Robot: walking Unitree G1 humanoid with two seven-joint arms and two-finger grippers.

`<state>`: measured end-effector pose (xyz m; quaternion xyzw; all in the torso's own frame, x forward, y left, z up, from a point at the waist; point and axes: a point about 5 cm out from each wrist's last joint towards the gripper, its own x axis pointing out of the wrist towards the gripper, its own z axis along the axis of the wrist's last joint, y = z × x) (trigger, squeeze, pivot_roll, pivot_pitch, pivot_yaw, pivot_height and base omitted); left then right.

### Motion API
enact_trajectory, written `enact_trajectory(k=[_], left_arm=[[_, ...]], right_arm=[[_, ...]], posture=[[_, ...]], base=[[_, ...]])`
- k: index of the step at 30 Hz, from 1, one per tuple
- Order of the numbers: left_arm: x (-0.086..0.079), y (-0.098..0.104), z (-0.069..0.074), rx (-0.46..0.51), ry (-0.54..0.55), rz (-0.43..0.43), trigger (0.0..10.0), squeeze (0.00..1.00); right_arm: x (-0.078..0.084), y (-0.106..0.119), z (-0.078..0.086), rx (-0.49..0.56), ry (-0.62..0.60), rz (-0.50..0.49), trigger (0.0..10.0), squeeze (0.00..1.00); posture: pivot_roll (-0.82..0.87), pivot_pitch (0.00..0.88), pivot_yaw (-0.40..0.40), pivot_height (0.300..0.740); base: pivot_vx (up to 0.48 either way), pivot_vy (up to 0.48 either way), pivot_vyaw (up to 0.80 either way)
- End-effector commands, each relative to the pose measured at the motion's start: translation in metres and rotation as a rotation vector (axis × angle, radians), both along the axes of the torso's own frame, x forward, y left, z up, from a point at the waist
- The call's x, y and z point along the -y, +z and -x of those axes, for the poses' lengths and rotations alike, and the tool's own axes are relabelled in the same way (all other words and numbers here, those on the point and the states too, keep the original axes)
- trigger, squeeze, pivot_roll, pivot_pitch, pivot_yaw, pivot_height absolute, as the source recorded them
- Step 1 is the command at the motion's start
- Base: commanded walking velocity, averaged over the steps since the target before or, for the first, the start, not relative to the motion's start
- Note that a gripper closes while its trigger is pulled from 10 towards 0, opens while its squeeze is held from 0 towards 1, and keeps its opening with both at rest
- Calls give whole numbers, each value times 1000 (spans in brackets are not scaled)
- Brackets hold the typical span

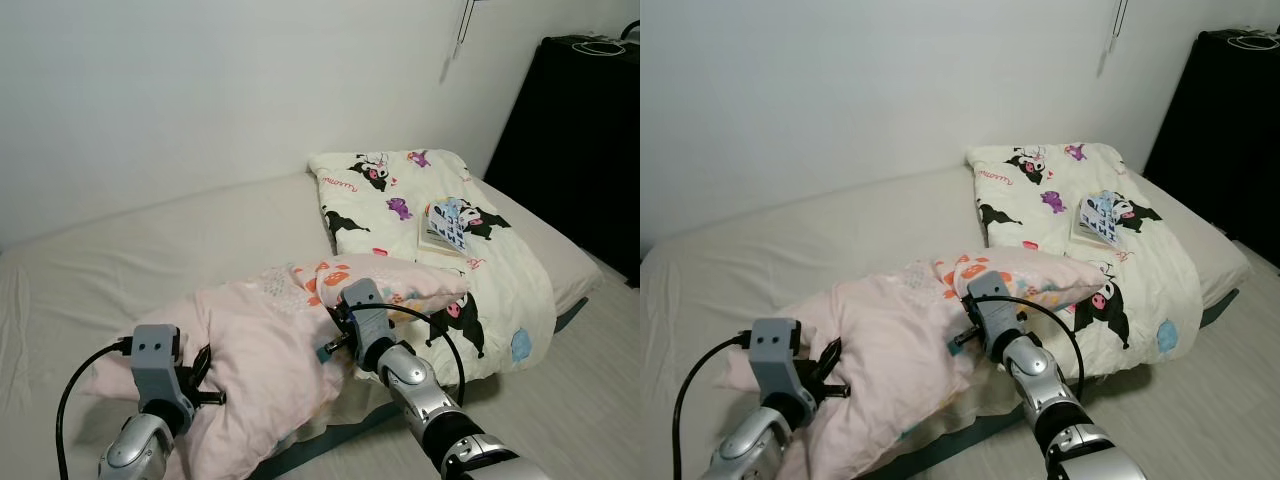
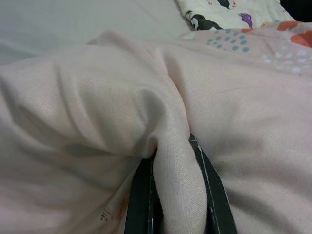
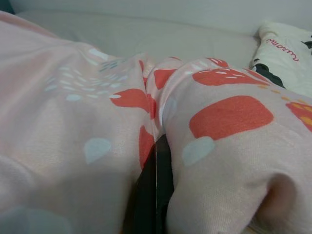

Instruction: Clean up the room

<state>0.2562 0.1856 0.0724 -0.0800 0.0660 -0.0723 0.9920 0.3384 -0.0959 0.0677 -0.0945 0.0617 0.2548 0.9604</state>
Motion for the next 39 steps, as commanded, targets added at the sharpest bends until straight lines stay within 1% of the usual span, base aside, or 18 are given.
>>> enact_trajectory(k=[1,5,6,7,10,13,17,20,22,23,25,27,31,33,39], left_arm=[[11,2,-4,21,-35,1,10000,0],[14,3,-5,29,-51,8,10000,0],[18,4,-5,38,-80,4,10000,0],[18,4,-5,38,-80,4,10000,0],[32,4,-8,42,-152,-11,10000,0],[40,5,-13,54,-173,-21,10000,0],[42,6,-14,61,-181,-17,10000,0],[43,8,-15,69,-194,-18,10000,0],[43,8,-15,70,-197,-18,10000,0],[43,8,-15,70,-197,-18,10000,0],[43,9,-15,76,-200,-17,10000,0],[43,10,-16,82,-202,-18,10000,0],[44,11,-16,89,-198,-16,10000,0],[44,12,-16,92,-194,-15,10000,0],[43,12,-16,95,-176,-12,10000,0]], right_arm=[[-9,4,1,33,33,-6,10000,0],[-10,6,1,44,35,-11,10000,0],[-11,8,0,58,37,-20,10000,0],[-11,8,0,58,37,-20,10000,0],[-14,14,0,94,38,-53,10000,0],[-14,14,1,104,38,-52,10000,0],[-13,12,3,102,39,-51,10000,0],[-14,11,5,89,67,-67,10000,0],[-19,12,8,82,127,-98,10000,0],[-19,12,8,82,127,-98,10000,0],[-28,15,14,93,239,-125,10000,0],[-34,17,17,103,295,-129,10000,0],[-34,17,17,105,289,-117,10000,0],[-32,17,16,101,269,-110,10000,0],[-29,18,16,105,265,-110,10000,0]], posture=[[50,70,-12,740],[50,68,-13,740],[51,67,-14,740],[51,67,-14,740],[51,64,-17,740],[39,60,-8,740],[39,60,-8,740],[34,57,-3,740],[33,55,-3,740],[33,55,-3,740],[31,53,-5,740],[31,53,-5,740],[34,57,-10,740],[35,58,-11,740],[35,62,-14,740]], base=[[0,0,0],[0,0,0],[0,0,0],[0,0,0],[0,0,0],[0,0,0],[0,0,0],[0,0,0],[0,0,0],[0,0,0],[0,0,0],[0,0,0],[0,0,0],[0,0,0],[0,0,0]])
